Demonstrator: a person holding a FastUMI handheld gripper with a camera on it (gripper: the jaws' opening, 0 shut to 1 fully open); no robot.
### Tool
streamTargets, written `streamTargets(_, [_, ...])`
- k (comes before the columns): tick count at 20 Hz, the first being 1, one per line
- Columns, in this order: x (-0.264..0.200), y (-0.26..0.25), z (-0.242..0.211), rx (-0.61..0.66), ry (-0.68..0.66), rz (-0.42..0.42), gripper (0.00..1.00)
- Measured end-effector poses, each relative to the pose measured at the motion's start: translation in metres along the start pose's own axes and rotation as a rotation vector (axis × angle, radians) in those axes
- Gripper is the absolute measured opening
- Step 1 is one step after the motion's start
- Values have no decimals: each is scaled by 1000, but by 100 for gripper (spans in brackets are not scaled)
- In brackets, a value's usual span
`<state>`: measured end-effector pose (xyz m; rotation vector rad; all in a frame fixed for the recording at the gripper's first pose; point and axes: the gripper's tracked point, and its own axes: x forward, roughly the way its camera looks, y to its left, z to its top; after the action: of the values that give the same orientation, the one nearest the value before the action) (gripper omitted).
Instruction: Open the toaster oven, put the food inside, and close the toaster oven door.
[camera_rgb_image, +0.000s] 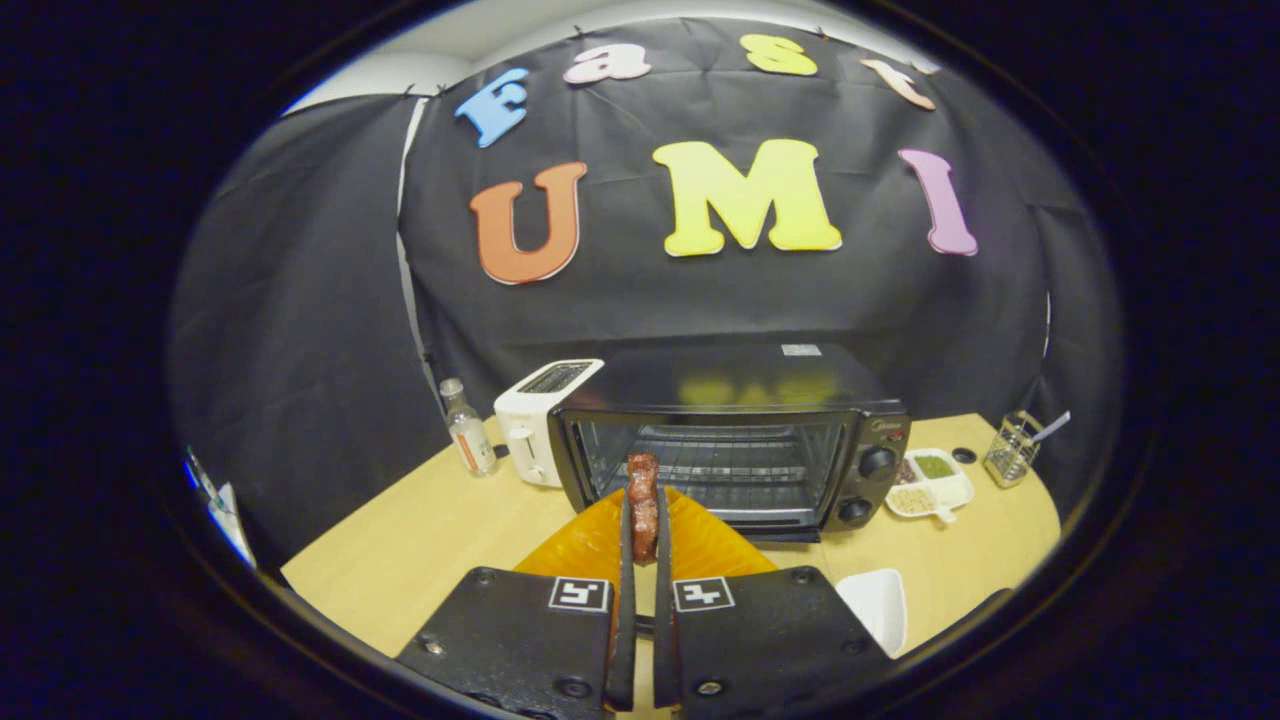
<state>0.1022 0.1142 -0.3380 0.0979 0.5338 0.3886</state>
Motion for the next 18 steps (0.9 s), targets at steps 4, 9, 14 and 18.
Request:
streamTargets(4, [34,-10,-6,329,27,56,10])
streamTargets(9, [91,-51,-4,730,8,67,10])
streamTargets(14, [146,-81,-9,963,-64,78,10])
streamTargets(18, [168,-90,-18,985,-79,74,11])
